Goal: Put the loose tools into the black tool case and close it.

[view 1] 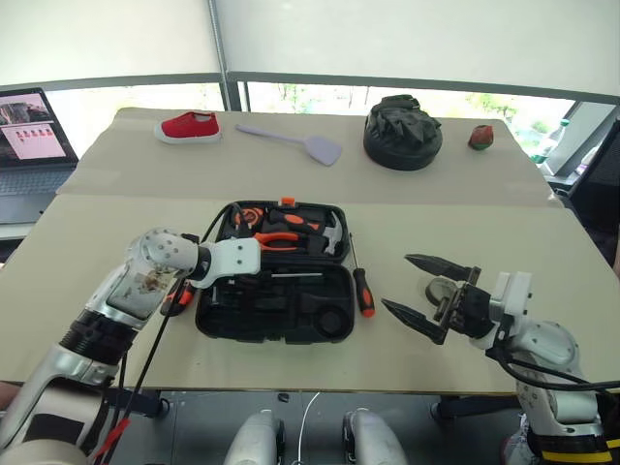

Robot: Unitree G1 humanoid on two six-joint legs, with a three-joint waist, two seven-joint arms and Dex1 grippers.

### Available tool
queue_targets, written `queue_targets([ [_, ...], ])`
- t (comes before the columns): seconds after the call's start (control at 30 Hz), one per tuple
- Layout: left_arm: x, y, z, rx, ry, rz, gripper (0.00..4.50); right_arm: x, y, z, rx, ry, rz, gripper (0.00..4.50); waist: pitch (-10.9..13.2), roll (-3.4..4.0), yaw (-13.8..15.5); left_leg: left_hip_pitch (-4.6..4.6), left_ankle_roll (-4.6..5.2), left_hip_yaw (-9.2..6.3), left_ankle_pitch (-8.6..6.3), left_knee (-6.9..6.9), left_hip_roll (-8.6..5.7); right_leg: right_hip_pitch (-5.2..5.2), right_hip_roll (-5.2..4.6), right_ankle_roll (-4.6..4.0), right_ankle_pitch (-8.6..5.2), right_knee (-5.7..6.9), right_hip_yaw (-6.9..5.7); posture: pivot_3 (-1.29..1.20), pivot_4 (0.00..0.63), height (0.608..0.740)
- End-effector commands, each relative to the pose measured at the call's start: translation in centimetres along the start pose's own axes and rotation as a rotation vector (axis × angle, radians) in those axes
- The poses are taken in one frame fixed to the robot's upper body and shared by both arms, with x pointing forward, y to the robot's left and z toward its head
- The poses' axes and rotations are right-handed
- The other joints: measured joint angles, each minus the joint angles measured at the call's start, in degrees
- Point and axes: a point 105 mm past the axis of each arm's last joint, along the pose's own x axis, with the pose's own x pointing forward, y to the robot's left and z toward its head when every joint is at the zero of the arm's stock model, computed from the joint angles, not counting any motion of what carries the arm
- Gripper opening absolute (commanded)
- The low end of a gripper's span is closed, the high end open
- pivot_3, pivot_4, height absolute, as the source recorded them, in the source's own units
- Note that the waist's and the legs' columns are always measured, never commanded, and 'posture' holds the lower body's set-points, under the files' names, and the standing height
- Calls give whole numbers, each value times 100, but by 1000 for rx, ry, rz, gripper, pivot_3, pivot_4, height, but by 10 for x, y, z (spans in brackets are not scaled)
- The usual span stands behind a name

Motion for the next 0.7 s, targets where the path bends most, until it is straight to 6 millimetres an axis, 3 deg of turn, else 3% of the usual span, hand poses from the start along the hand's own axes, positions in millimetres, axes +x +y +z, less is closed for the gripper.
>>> queue_targets([
  [0.03,-11,15,4,36,2,68,809,0,3,6,2,-25,9,4500,0,0,-11,0,1,0,-1,-1,0,-1,1,0,0,0,1,0,150,740],
  [0.13,-15,22,18,-3,-70,88,809,-3,4,4,10,-19,6,4500,0,0,-16,0,2,0,-1,-3,2,-3,2,0,0,0,0,0,150,740],
  [0.3,-15,20,2,90,11,38,809,-4,5,2,13,-18,0,4500,0,0,-22,0,2,1,-1,-2,1,-3,2,0,0,-1,1,0,150,740],
  [0.7,4,3,-11,145,36,-44,809,0,6,4,7,-27,-7,4500,0,0,-14,-2,3,1,-2,-2,1,-3,1,0,0,-2,1,0,150,740],
])
